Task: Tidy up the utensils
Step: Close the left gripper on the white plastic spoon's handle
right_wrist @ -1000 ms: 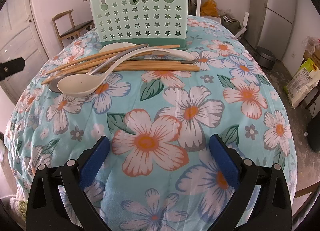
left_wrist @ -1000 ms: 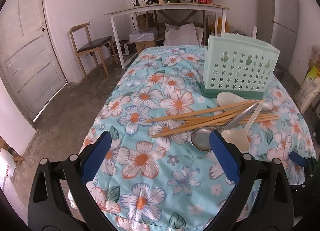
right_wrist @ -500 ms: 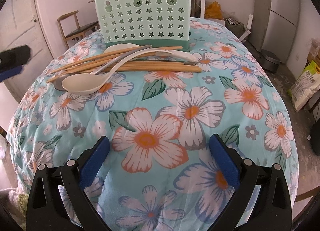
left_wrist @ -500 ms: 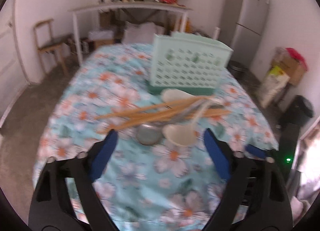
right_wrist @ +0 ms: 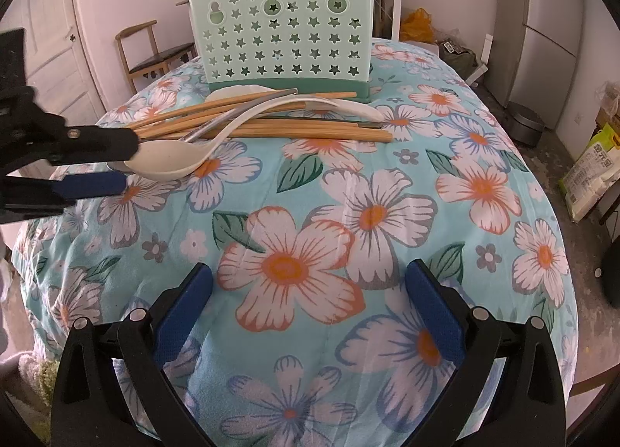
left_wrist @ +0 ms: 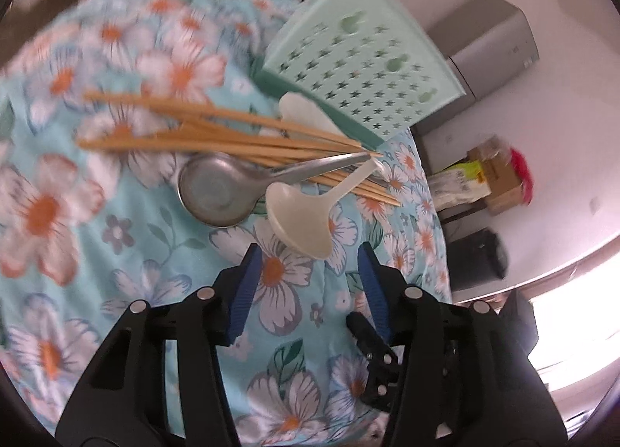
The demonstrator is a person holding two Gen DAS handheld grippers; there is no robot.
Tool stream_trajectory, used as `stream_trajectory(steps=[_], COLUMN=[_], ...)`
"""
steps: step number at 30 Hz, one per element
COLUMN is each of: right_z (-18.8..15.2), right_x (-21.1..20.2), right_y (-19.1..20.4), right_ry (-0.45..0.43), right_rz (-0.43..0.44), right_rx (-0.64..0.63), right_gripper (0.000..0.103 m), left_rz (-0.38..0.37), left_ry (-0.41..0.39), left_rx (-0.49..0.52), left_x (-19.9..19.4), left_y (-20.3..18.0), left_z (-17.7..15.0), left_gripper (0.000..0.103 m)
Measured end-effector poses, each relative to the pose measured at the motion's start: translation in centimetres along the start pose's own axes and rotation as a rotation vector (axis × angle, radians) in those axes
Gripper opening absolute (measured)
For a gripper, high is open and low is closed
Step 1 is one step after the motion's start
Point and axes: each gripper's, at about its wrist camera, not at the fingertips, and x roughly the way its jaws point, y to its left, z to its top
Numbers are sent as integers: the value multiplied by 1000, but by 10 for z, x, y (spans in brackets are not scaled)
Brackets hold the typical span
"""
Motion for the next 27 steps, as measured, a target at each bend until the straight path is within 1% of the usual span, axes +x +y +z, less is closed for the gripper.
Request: stream_trajectory(steps=[3,6,9,12,17,19,21,22,23,25,27], right_z=[1,0,0,0,0,-1,-1,-1,-1,-1,-2], right_x=[0,0,0,0,0,0,-1,-1,-1,-1,-2], right_y=[1,1,1,1,0,0,0,0,0,0,0], right_ry=[0,-1,-3,-7,-9,-12,-14,-15,-17,-20,-22], right_rz=[-2,0,0,0,0,1,1,2,2,2,3], right_rx=[1,-1,0,1,2,3,3,3,3,2,3], right_gripper=[97,97,97,97,97,97,97,97,97,97,97], left_rz=[2,-17,-19,-2,55,74,100,116,120,121,132], left_ry=[8,-1,-10,-18,-34,-40,-45,-47,-48,-51,-55], left_rx=[-48,-102,-118,-140,-153,-148,-137,-131,-130,-128,-100], left_x=[10,15,19,21,25,28,29,29,28,26,23], left_y=[9,16,16,16,16,14,14,13,13,13,10], left_z=[3,6,8,11,14,16,14,14,14,14,13], left_gripper=[45,43,43,38,25,22,16,11,9,8,7])
